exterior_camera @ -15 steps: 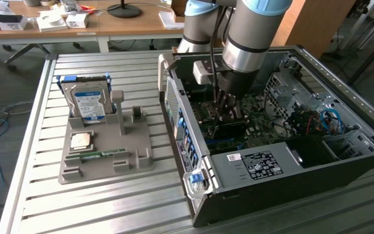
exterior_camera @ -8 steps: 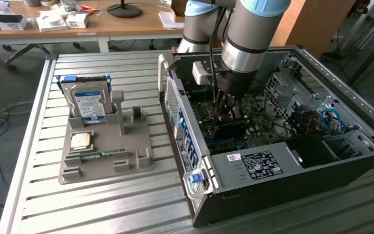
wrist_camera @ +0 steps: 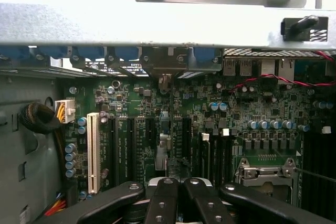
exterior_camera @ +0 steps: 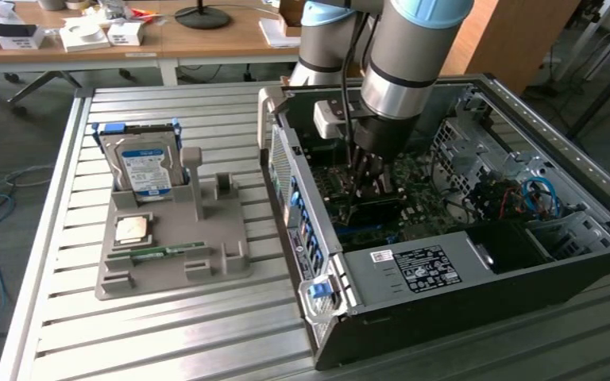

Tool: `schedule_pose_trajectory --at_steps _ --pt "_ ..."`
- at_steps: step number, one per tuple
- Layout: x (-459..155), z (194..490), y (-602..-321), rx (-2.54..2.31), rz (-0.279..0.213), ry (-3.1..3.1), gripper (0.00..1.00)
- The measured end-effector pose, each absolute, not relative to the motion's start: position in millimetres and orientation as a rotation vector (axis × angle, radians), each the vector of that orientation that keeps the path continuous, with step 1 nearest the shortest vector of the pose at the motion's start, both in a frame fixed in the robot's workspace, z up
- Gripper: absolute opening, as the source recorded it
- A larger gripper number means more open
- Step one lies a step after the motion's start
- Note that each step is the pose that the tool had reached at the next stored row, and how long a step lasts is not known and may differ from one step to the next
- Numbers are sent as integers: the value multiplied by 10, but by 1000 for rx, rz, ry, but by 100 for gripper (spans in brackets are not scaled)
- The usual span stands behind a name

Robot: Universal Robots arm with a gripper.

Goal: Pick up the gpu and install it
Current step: 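Press down on the gpu until it lock into place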

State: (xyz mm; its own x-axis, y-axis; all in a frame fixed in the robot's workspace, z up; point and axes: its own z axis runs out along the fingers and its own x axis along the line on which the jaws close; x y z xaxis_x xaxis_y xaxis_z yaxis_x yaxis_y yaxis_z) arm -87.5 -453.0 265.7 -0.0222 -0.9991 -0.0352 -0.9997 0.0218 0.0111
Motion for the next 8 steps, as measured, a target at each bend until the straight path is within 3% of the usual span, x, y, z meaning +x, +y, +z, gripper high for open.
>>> schedule_pose_trajectory --at_steps 8 --pt "-876 2655 -4537 -2184 51 2233 11"
